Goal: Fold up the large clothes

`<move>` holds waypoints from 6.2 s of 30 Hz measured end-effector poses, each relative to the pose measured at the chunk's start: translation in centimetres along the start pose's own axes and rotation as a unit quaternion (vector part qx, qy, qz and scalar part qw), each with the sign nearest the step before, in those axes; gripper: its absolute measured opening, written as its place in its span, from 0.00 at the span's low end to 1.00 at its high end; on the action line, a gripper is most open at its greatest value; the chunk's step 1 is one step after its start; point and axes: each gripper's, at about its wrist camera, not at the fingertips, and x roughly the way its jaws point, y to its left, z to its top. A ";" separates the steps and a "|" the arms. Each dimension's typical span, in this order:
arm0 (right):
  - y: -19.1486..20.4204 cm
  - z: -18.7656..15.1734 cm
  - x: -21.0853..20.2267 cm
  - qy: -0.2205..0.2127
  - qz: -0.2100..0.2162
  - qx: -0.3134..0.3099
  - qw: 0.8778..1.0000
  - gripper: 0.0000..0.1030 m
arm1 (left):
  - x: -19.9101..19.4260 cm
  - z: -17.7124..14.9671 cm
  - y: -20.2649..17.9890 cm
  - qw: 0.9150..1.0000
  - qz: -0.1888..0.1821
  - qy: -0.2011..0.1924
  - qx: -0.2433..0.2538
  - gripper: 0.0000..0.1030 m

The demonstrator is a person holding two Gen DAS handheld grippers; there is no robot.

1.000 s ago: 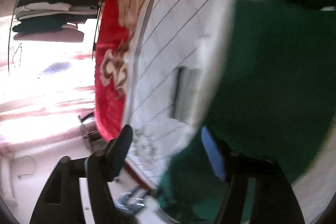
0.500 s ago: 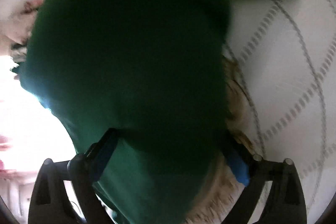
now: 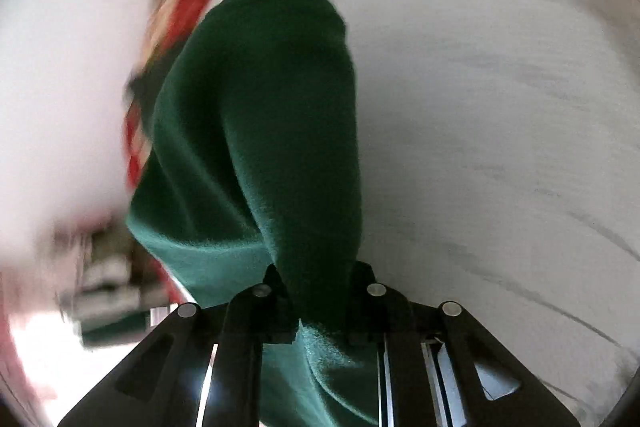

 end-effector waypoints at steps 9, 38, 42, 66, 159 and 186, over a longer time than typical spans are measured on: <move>-10.3 -4.0 -6.7 0.210 -0.204 -0.043 0.955 0.54 | 1.1 -2.8 3.4 0.997 0.065 0.010 -0.030 0.97; 22.9 -16.6 7.6 0.257 -0.122 -0.449 0.847 0.56 | -0.5 2.7 0.1 0.985 -0.154 -0.066 -0.034 0.08; 22.5 -15.7 6.6 0.246 -0.108 -0.446 0.854 0.56 | -0.9 5.0 0.9 0.984 -0.149 -0.087 -0.047 0.08; 22.1 -9.6 8.5 0.242 -0.239 -0.679 0.651 0.78 | 1.9 9.0 -0.6 0.996 -0.051 -0.068 -0.026 0.87; 13.7 7.5 6.0 0.145 -0.130 -0.368 0.909 0.46 | 7.3 6.9 -28.5 0.989 -0.007 -0.026 0.143 1.00; -7.8 7.1 -4.8 0.102 -0.008 -0.139 0.985 0.88 | 1.4 -0.3 -29.8 0.981 -0.036 -0.019 0.192 1.00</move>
